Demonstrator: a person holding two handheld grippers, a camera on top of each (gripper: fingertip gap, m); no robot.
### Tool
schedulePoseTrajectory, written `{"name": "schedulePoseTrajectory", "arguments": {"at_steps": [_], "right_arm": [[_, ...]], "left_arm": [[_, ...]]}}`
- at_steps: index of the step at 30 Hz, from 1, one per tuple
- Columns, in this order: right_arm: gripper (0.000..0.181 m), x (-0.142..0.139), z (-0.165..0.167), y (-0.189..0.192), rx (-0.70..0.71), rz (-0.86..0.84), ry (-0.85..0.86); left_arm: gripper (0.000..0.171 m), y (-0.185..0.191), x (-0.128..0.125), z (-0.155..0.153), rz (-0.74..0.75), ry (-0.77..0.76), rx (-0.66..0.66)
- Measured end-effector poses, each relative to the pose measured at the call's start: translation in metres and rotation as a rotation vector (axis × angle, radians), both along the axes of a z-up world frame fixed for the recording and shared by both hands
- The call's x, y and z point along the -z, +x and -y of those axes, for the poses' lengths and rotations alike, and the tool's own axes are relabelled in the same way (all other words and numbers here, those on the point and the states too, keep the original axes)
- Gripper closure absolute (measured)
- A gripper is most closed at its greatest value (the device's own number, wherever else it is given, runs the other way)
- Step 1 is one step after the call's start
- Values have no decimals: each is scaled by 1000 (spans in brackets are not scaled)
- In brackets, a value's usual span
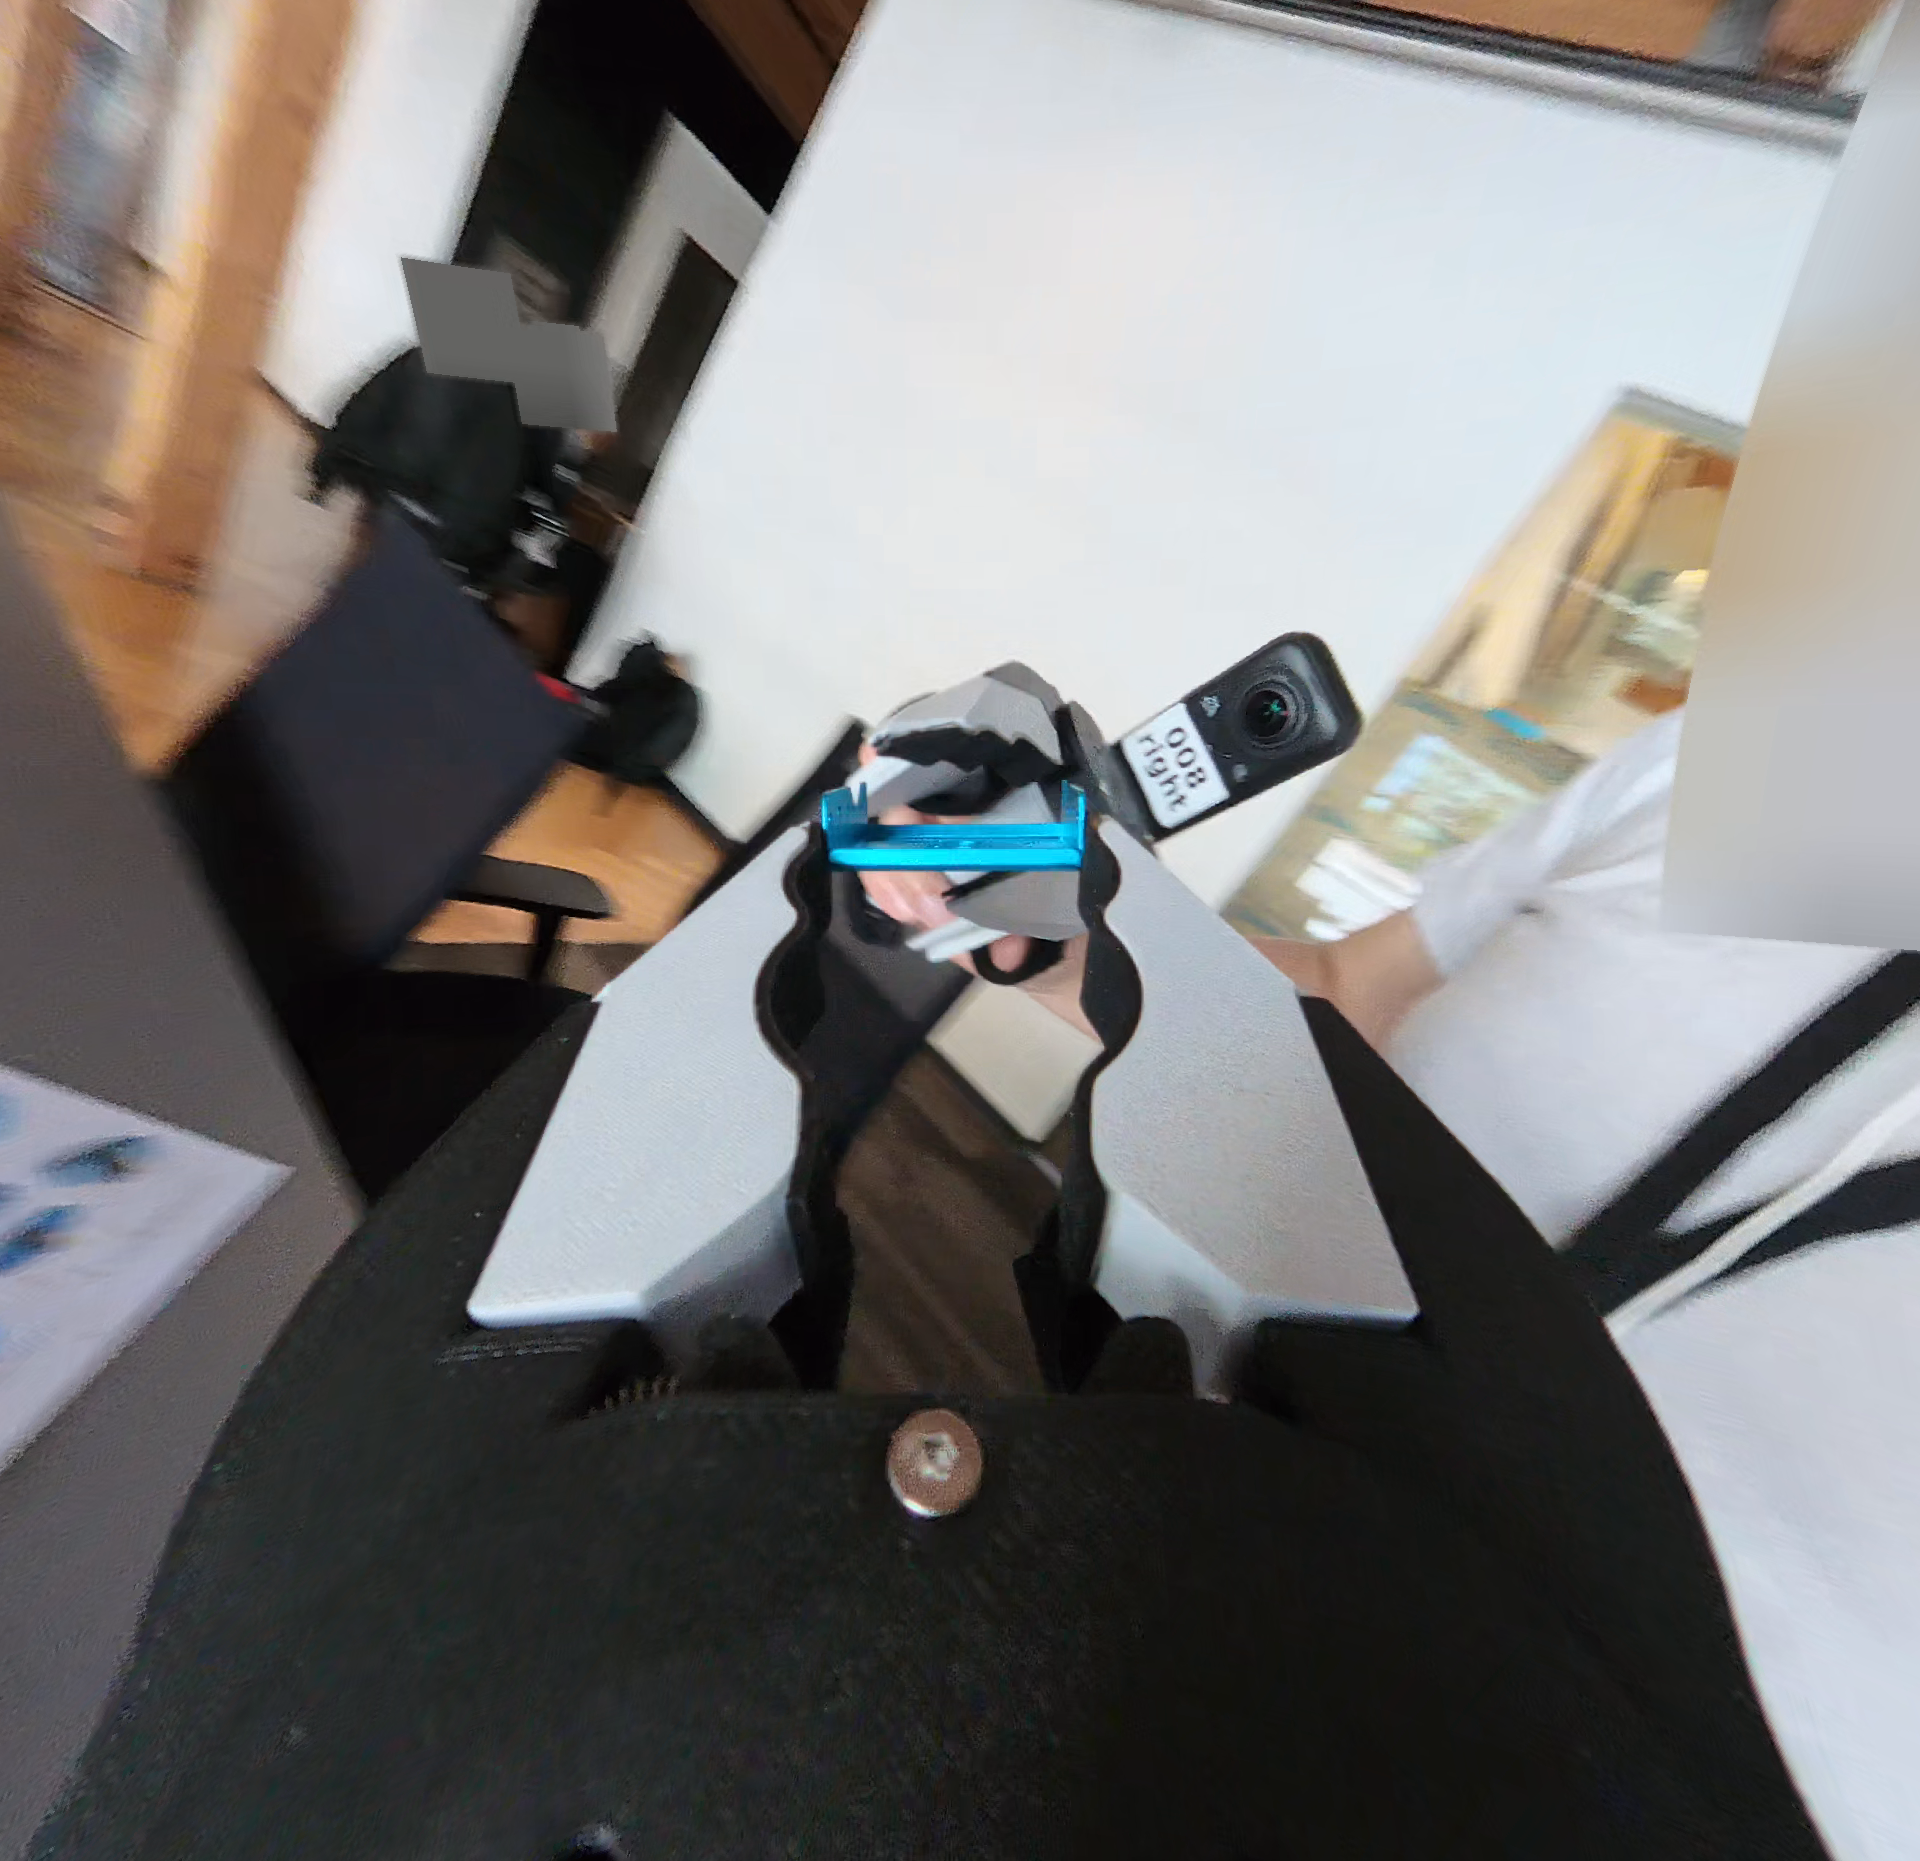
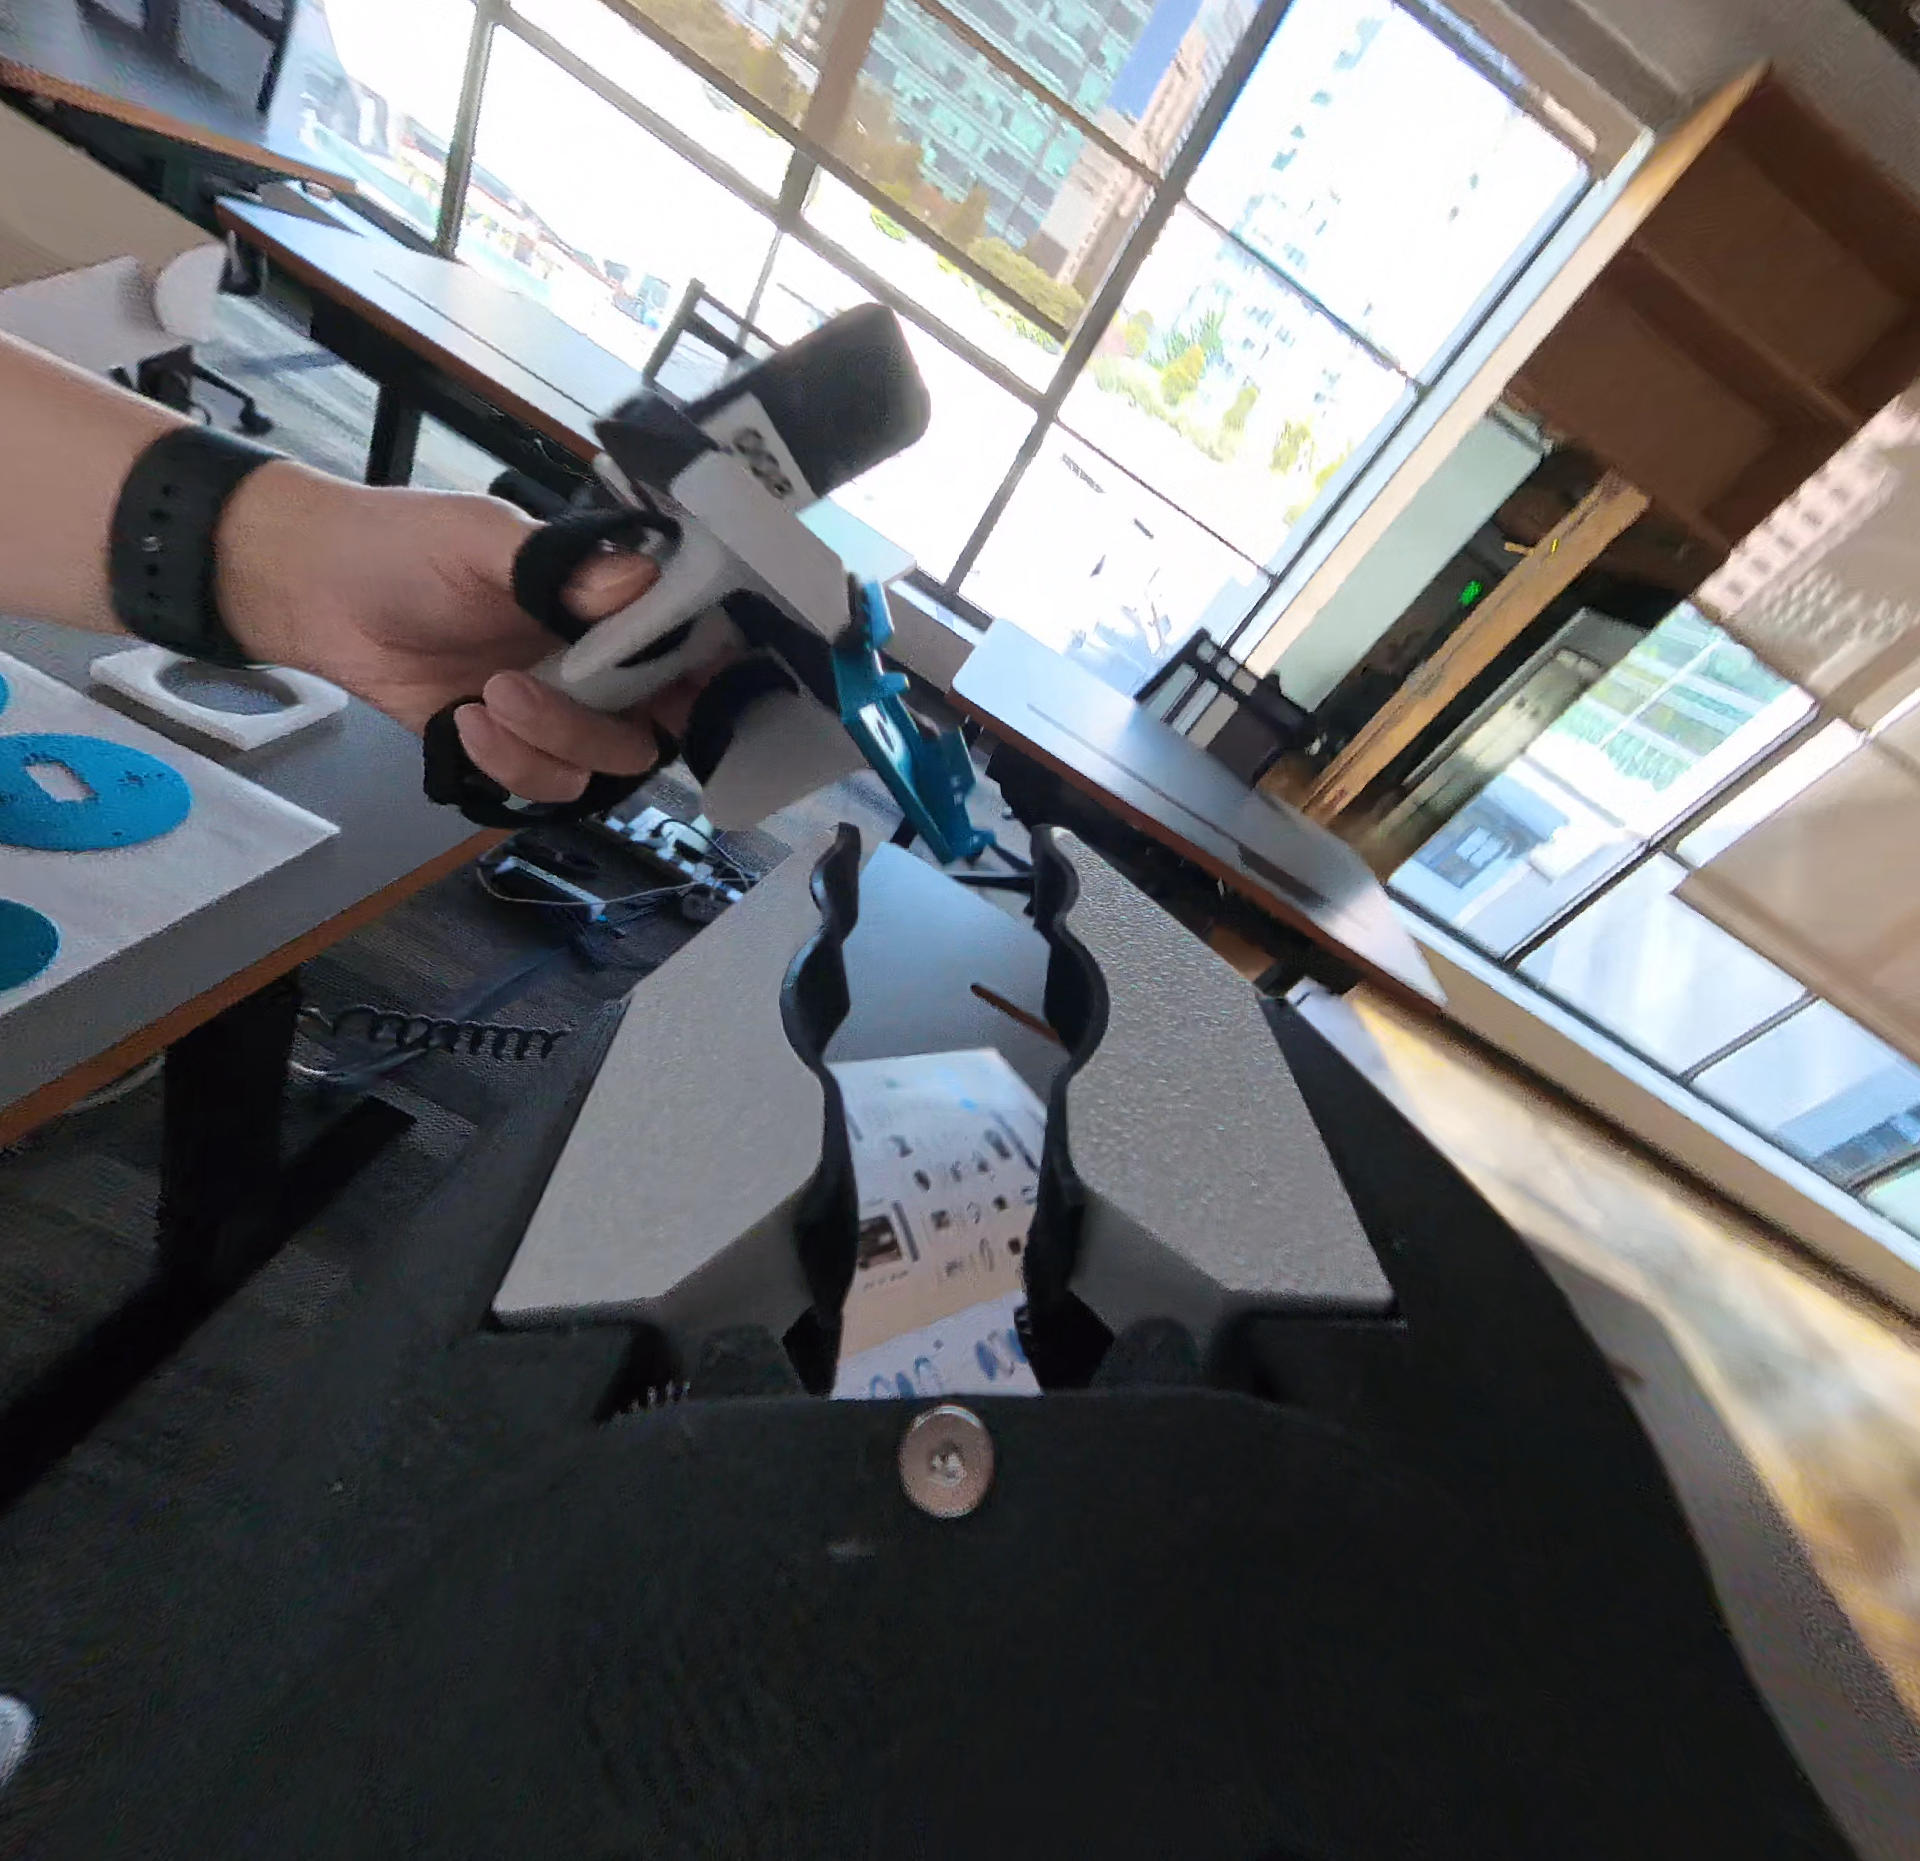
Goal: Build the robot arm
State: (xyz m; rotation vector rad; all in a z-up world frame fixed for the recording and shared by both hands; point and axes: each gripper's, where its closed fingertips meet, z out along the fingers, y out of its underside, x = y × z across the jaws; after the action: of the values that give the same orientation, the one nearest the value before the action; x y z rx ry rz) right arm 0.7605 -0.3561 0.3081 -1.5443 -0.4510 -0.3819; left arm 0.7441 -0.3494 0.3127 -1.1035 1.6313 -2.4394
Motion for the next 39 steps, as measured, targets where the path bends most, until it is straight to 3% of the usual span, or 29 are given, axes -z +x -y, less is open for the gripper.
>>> {"name": "schedulePoseTrajectory", "arguments": {"at_steps": [3,4,6,9,12,17,19,20,25,29,35,39], "right_arm": [[148,36,4,59,51,-327,-91],[146,49,6,77,54,-526,-123],[137,59,9,95,-78,-997,-124],[135,78,2,134,-198,-1687,-106],[132,93,-8,157,-312,-2094,-128],[138,98,-26,152,-408,-2275,-248],[167,95,-29,157,-462,-2282,-222],[168,98,-31,159,-472,-2292,-230],[173,136,-41,169,-426,-2254,-346],[174,171,-55,192,-411,-2213,-390],[174,220,-80,241,-399,-2104,-535],[174,243,-97,273,-389,-2168,-576]], "left_arm": [[124,43,18,-21,41,172,-272],[125,56,27,-28,50,254,-367],[125,82,40,-39,68,408,-535],[125,115,57,-40,102,617,-712],[124,142,66,-34,168,787,-856],[124,171,87,-23,162,941,-918],[125,176,92,-23,158,944,-948],[125,178,95,-25,157,938,-966],[125,182,140,-36,50,950,-983],[106,178,181,-48,-141,752,-923],[121,173,220,-71,-362,431,-744],[131,179,227,-91,-419,229,-659]]}}
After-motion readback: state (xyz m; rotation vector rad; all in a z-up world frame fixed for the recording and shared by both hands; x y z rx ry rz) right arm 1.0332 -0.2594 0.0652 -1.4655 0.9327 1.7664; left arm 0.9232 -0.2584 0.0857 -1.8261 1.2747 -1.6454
